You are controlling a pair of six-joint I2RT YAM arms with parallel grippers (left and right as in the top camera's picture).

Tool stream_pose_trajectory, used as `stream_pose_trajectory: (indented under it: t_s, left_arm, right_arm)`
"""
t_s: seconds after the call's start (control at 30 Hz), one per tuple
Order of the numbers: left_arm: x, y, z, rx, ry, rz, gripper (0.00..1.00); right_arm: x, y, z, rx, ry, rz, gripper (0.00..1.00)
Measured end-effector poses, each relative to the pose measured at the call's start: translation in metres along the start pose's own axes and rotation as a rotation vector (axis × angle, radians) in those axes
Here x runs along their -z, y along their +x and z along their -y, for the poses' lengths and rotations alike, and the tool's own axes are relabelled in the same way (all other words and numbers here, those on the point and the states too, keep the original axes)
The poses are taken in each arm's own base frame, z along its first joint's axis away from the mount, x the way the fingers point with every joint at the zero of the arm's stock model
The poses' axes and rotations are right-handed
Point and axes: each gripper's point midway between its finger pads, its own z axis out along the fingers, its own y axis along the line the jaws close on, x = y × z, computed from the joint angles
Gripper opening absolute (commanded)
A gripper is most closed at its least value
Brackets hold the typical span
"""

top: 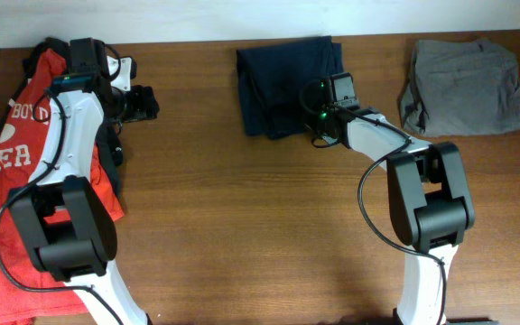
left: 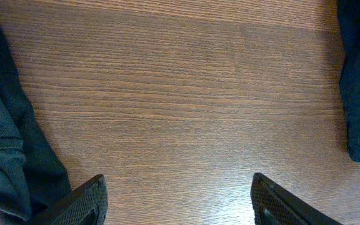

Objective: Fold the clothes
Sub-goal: 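Grasp the folded navy shorts with the right gripper from the right side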

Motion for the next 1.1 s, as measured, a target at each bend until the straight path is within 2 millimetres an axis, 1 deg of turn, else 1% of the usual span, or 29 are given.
stream_pose_trajectory:
  t_s: [0.03,0.1,0.17,0.23,0.33,0.4,0.43,0.47,0.5,0.53,0.63,0.67,0.7,0.73,0.77,0.83,0.93,1.0,1.03,1.1]
  left_arm:
    - [0.000,0.000,0.000,0.000,0.000,0.000,0.73]
    - [0.000,0.000,0.000,0.000,0.000,0.000,0.73]
    - [0.000,0.000,0.000,0.000,0.000,0.000,0.73]
    - [0.000,0.000,0.002,-0.003,0.001,-0.001,0.73]
    - [-0.001,0.000,0.005,-0.011,0.001,-0.002,0.73]
    - [-0.002,0.000,0.008,-0.015,0.004,-0.003,0.73]
    - [-0.002,0.000,0.009,-0.018,0.005,-0.003,0.73]
    - [-0.002,0.001,0.011,-0.021,0.006,-0.004,0.73]
    - [-0.002,0.001,0.012,-0.024,0.007,-0.004,0.73]
    - [-0.003,0.001,0.015,-0.028,0.009,-0.005,0.73]
    - [-0.003,0.001,0.018,-0.035,0.013,-0.007,0.73]
    - [-0.004,0.001,0.019,-0.037,0.013,-0.007,0.73]
    - [-0.004,0.001,0.020,-0.037,0.014,-0.007,0.73]
    - [-0.004,0.001,0.020,-0.038,0.014,-0.007,0.73]
    - [-0.004,0.001,0.020,-0.038,0.014,-0.007,0.73]
    - [-0.004,0.001,0.020,-0.038,0.014,-0.007,0.73]
    - [-0.004,0.001,0.020,-0.038,0.014,-0.007,0.73]
    - [-0.004,0.001,0.020,-0.038,0.014,-0.007,0.73]
    - [-0.004,0.001,0.020,-0.038,0.014,-0.006,0.73]
    - [-0.004,0.001,0.020,-0.038,0.014,-0.007,0.73]
  right_arm:
    - [0.000,-0.002,0.000,0.055,-0.005,0.002,0.04]
    - [0.001,-0.003,0.001,0.111,-0.022,-0.016,0.04]
    - [0.004,-0.005,0.009,0.161,-0.038,-0.057,0.04]
    - [0.010,-0.013,0.026,0.184,-0.055,-0.110,0.04]
    - [0.026,-0.026,0.060,0.216,-0.067,-0.188,0.04]
    - [0.035,-0.032,0.078,0.247,-0.071,-0.215,0.04]
    - [0.039,-0.037,0.087,0.277,-0.076,-0.221,0.04]
    - [0.044,-0.042,0.097,0.344,-0.088,-0.223,0.04]
    - [0.045,-0.044,0.100,0.364,-0.091,-0.222,0.04]
    - [0.048,-0.048,0.107,0.440,-0.100,-0.217,0.04]
    - [0.049,-0.051,0.108,0.666,-0.124,-0.200,0.04]
    - [0.048,-0.051,0.108,0.696,-0.128,-0.198,0.04]
    - [0.049,-0.051,0.108,0.741,-0.132,-0.195,0.15]
    - [0.050,-0.051,0.108,0.751,-0.127,-0.203,0.33]
    - [0.051,-0.052,0.108,0.762,-0.122,-0.206,0.61]
    - [0.061,-0.051,0.108,0.705,-0.089,-0.256,0.74]
    - [0.078,-0.056,0.097,0.609,-0.069,-0.305,0.81]
    - [0.094,-0.061,0.086,0.520,-0.052,-0.328,0.84]
    - [0.098,-0.066,0.081,0.485,-0.050,-0.317,0.85]
    - [0.101,-0.069,0.078,0.406,-0.041,-0.315,0.85]
